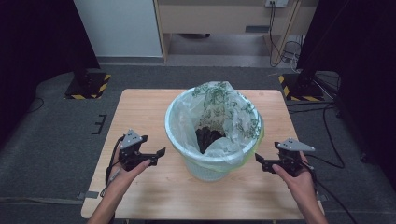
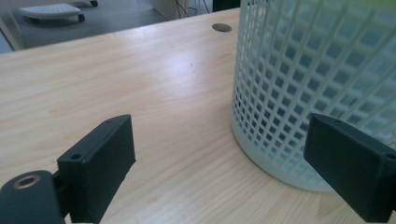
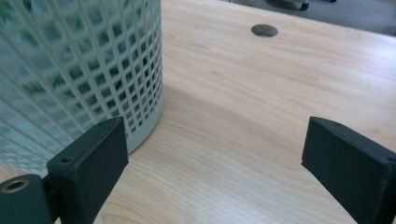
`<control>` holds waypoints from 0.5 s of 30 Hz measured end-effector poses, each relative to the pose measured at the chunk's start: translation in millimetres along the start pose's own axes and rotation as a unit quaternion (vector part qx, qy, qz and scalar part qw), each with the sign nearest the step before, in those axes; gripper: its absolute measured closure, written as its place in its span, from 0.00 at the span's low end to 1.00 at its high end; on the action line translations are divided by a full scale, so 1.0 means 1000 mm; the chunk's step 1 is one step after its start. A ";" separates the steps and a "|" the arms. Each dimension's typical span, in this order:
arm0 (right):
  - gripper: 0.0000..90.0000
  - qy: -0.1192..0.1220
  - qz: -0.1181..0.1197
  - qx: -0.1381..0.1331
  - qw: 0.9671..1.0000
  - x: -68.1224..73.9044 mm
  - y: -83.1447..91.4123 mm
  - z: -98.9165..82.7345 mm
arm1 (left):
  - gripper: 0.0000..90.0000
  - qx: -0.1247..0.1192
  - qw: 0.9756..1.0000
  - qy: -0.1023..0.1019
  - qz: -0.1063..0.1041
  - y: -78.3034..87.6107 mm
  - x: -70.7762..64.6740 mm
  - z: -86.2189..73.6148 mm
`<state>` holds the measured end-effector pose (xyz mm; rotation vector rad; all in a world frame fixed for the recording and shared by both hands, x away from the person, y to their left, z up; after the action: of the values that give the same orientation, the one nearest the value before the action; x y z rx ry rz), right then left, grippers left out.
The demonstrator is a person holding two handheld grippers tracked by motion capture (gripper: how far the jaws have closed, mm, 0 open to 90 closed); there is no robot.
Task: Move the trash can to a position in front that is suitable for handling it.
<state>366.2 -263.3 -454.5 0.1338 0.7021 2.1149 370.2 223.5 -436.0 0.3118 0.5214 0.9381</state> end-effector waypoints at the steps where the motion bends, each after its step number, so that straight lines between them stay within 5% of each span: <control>1: 0.07 0.002 0.000 -0.002 1.000 -0.005 0.004 0.007 | 0.09 0.002 1.000 -0.004 0.001 0.002 -0.001 0.004; 4: 0.07 0.006 -0.001 -0.006 1.000 -0.010 0.008 0.014 | 0.08 0.000 1.000 -0.024 0.008 0.008 -0.003 0.018; 11: 0.07 0.000 0.008 -0.022 1.000 -0.019 0.018 0.034 | 0.08 -0.028 0.999 -0.020 0.009 0.023 -0.005 0.050; 15: 0.17 0.004 0.009 -0.030 0.999 -0.023 0.026 0.047 | 0.08 -0.043 0.999 -0.020 0.001 0.033 -0.012 0.065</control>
<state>377.7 -271.9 -397.8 0.0992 0.6433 2.1531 377.7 229.7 -363.0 0.2536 0.4430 0.9522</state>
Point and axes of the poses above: each handheld gripper's, and its own axes: y roughly backward along the jaws, z roughly out of its top, x roughly to its left, the point moved 1 cm from there along -y, roughly forward along the jaws, and after that the axes turned 13 degrees about y, right-handed, at the moved point
